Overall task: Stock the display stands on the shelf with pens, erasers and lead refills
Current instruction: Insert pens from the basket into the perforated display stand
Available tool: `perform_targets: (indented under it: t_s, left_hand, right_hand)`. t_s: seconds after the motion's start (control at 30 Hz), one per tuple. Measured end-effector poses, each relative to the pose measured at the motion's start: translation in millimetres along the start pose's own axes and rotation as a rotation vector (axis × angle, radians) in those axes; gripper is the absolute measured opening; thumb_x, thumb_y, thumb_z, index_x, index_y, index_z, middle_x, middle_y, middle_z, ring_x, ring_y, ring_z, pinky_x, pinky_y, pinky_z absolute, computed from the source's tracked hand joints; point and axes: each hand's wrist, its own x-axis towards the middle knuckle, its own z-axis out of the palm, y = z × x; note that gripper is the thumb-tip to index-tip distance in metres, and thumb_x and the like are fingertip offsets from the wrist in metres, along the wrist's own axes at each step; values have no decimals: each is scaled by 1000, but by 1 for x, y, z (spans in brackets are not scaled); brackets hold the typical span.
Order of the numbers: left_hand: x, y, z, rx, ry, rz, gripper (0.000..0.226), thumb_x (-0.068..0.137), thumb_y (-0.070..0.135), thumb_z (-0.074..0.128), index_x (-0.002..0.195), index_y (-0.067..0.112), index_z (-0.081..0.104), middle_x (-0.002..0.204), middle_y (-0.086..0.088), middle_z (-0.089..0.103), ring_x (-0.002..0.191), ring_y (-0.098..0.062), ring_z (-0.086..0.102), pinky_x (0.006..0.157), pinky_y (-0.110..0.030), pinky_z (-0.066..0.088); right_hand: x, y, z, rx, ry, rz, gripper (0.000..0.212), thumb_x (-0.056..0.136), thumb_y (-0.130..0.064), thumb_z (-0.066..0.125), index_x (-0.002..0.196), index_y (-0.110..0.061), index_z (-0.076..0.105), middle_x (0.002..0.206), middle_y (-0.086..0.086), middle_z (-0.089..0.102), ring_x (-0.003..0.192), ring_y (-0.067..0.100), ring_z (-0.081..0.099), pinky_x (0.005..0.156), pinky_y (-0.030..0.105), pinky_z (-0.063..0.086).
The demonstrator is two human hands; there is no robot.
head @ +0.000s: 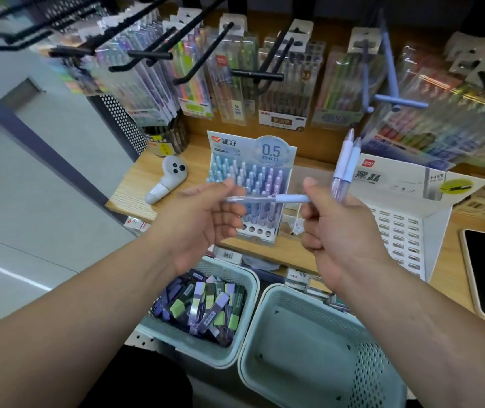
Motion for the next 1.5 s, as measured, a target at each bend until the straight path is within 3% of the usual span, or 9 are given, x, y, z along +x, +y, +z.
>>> perform_targets:
  t_s: [0.23,0.4,0.53,0.67,0.73,0.87,1.1,1.3,1.5]
  left_hand:
    - [13,4,-6,67,195,112,2,93,2,64,94,3,66,72,-12,69,63,-19,69,57,-24,55]
    - [20,11,-13,512,219,336,9,91,2,66,88,10,67,68,-13,68,56,-21,64,55,-31,50]
    - [29,6,-25,962,304,527,10,89,16,73,86,21,65,71,-7,65,62,-22,66,63,-32,52]
    - [32,-5,-24,1207,269,646,5,90,15,71,94,14,68,66,13,55,57,-2,53,61,-27,46]
    - [34,-11,-21,1272,236,694,7,90,13,71,95,12,68,65,11,55,58,-9,53,61,-27,45]
    - [39,-20,-13,1364,182,755,7,89,12,70,95,11,67,69,1,62,66,-24,60,60,-36,52]
    - [48,-19,-9,1384,191,775,7,89,12,69,95,9,68,70,-4,65,66,-23,59,60,-39,52]
    - [52,-28,-10,1438,173,671,6,89,12,68,95,11,66,73,-7,69,71,-29,64,58,-31,44]
    - [53,-27,-3,1262,305,510,33,85,23,78,98,20,48,64,1,66,67,-20,64,60,-35,50]
  right_hand:
    - [2,10,-4,-242,-84,50,6,96,-24,68,94,-18,69,71,5,64,43,9,29,42,24,24]
    - [6,13,-8,-375,-17,116,20,99,-40,61,95,-24,72,70,-1,45,46,10,26,44,25,20]
    - [3,6,-11,-353,-6,181,33,100,-50,53,100,-22,70,65,-4,49,47,9,25,46,26,21]
    - [3,4,-14,-303,-16,212,25,100,-36,50,106,-17,66,72,1,47,44,9,23,43,23,18]
    - [3,3,-15,-277,-23,218,17,99,-29,50,102,-18,63,71,2,47,43,10,24,42,22,17]
    - [2,0,-20,-279,-52,199,12,98,-27,51,96,-21,61,66,1,48,43,10,26,43,22,18]
    - [-2,-2,-28,-282,-73,184,17,101,-31,51,100,-20,64,65,0,50,45,10,28,42,23,20]
    - [-2,-4,-32,-262,-79,182,19,102,-33,52,97,-21,64,63,0,50,45,9,29,43,23,20]
    - [-3,-4,-33,-233,-127,183,22,102,-34,53,102,-18,67,65,1,52,45,11,32,45,24,21]
